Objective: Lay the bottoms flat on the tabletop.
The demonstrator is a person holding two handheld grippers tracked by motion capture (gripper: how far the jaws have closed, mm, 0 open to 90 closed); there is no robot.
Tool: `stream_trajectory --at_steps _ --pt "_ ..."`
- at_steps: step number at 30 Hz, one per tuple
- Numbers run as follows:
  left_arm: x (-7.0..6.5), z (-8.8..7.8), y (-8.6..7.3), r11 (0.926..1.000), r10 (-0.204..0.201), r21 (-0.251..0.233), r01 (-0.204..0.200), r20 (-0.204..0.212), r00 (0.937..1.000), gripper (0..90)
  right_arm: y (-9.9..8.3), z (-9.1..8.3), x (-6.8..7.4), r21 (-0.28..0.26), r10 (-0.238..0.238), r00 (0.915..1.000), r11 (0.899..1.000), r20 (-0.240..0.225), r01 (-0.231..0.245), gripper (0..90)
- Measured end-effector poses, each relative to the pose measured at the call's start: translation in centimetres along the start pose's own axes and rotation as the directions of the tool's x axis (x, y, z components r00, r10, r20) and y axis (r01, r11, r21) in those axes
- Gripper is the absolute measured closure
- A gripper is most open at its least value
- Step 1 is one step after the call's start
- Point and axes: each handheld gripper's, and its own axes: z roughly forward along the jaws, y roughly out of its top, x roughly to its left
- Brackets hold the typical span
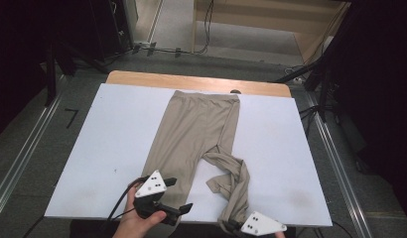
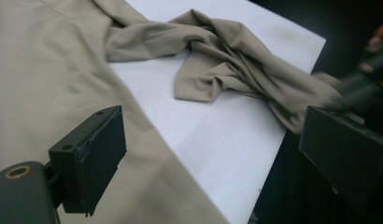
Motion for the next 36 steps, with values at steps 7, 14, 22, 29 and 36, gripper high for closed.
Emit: stream_trajectory --at_steps 7,14,22,29,36 --pt "-0.7 4.3 1.8 0.9973 0.0 0.074 0.002 -0.032 0.9995 23.7 -0.1 -1.6 -1.7 -0.066 0.028 0.9994 0.997 -0.018 -0.029 48.7" --pt "-1.4 9.8 3.8 0.9831 0.075 0.176 -0.051 -0.129 0.9888 37.0 0.2 -1.5 -7.6 -0.126 0.192 0.9681 0.977 0.161 -0.173 46.9" --pt "-2.0 11.6 3.8 0.9626 0.071 0.266 -0.049 -0.073 0.9948 78.4 1.0 1.8 -11.3 -0.105 0.304 0.9355 0.951 0.18 -0.289 46.9" --pt "-3.8 9.4 2.0 0.9441 0.127 0.301 -0.134 0.043 0.9909 89.1 1.3 3.9 -11.7 -0.066 0.299 0.933 0.954 0.2 -0.291 47.7" --pt "-5.1 6.9 0.1 0.906 0.13 0.36 -0.223 0.264 0.9557 88.8 0.6 3.4 -12.4 -0.049 0.307 0.9349 0.952 0.177 -0.304 68.3"
